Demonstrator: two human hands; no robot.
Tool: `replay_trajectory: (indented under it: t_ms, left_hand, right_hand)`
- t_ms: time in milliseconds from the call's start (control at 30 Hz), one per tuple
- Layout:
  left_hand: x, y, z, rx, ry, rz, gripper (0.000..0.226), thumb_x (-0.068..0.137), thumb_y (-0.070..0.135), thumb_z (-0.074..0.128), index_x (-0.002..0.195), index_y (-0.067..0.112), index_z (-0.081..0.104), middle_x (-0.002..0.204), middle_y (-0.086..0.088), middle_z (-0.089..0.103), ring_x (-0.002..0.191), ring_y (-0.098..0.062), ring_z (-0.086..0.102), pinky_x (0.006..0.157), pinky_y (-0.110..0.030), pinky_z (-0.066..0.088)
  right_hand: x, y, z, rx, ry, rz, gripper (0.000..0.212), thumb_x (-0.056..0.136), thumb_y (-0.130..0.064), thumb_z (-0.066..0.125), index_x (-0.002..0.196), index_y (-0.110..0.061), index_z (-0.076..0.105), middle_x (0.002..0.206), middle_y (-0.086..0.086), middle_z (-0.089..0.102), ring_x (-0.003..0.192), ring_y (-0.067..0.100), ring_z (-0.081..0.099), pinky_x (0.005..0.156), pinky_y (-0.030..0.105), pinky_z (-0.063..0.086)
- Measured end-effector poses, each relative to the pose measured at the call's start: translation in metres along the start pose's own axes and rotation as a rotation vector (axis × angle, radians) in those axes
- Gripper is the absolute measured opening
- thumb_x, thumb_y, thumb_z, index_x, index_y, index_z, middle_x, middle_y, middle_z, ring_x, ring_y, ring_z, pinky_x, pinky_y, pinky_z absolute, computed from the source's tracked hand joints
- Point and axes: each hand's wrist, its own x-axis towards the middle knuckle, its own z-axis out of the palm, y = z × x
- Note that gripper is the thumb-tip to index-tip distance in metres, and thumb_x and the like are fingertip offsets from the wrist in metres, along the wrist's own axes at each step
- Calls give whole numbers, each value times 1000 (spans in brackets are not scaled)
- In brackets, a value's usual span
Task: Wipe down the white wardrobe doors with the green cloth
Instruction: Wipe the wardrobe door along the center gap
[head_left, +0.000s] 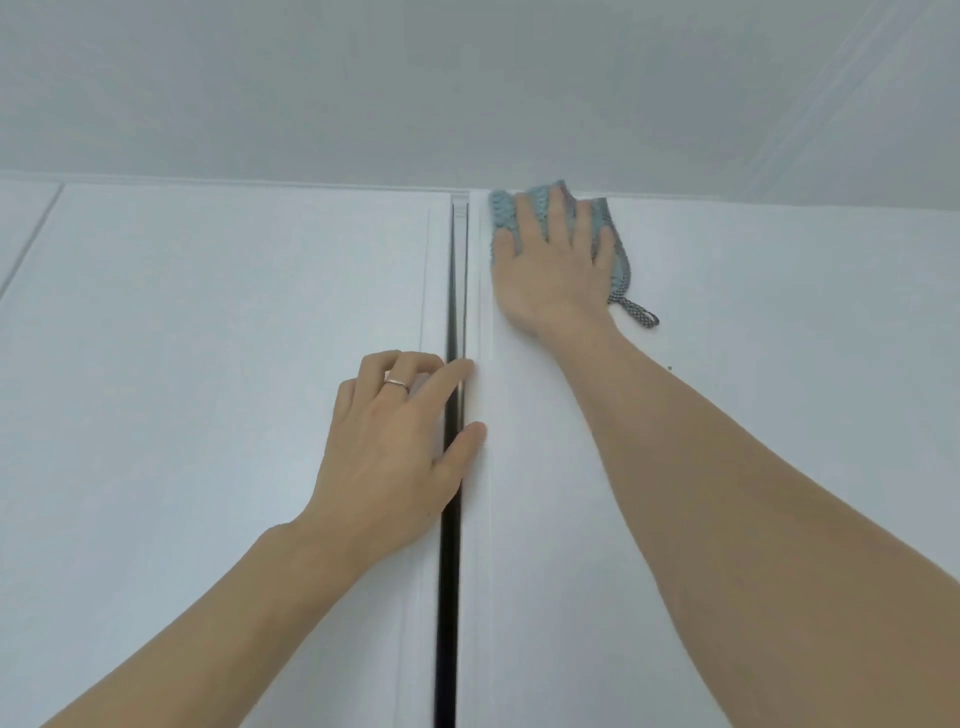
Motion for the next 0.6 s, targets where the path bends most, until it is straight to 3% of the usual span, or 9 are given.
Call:
replay_trajectory:
  t_ms: [100, 200, 433, 533, 600]
  left_hand:
    - [3, 6, 2, -16, 11, -21, 63, 89, 49, 41, 141, 20, 61, 134, 6, 60, 131, -18, 33, 96, -25, 21]
    - [2, 17, 9, -8, 37, -61, 60, 89, 43, 40, 139, 18, 61, 134, 6, 61, 132, -18, 35, 99, -25, 19]
    - [-2, 33, 19, 95, 108, -73, 55, 89, 39, 41, 134, 18, 66, 125, 4, 63, 127, -24, 41, 100, -41, 30]
    - [-6, 34, 21, 124, 124, -72, 53, 89, 37, 44, 133, 18, 65, 125, 4, 62, 125, -24, 42, 99, -38, 30]
    - [-8, 33, 21, 127, 142, -76, 52, 90, 39, 46, 134, 17, 64, 128, 1, 61, 125, -23, 42, 99, -35, 28]
  right_hand:
    - [-5, -4, -3, -44, -79, -243, 57, 108, -51, 15, 163, -39, 4, 171, -8, -9, 158, 21, -12, 126, 45, -10]
    - [3, 40, -18, -69, -140, -326, 57, 107, -57, 16, 161, -44, 4, 171, -13, -10, 157, 15, -11, 127, 43, -8]
    - [14, 146, -44, -13, -42, 159, 61, 107, -55, 15, 163, -38, 0, 172, -4, -11, 158, 23, -11, 126, 47, -9]
    - [11, 122, -33, 20, -17, 205, 60, 107, -50, 13, 164, -34, -1, 171, 0, -13, 157, 27, -14, 125, 50, -12]
    - [11, 100, -26, 9, -6, 107, 59, 108, -49, 13, 164, -34, 1, 172, 0, -11, 157, 27, -12, 125, 50, -11]
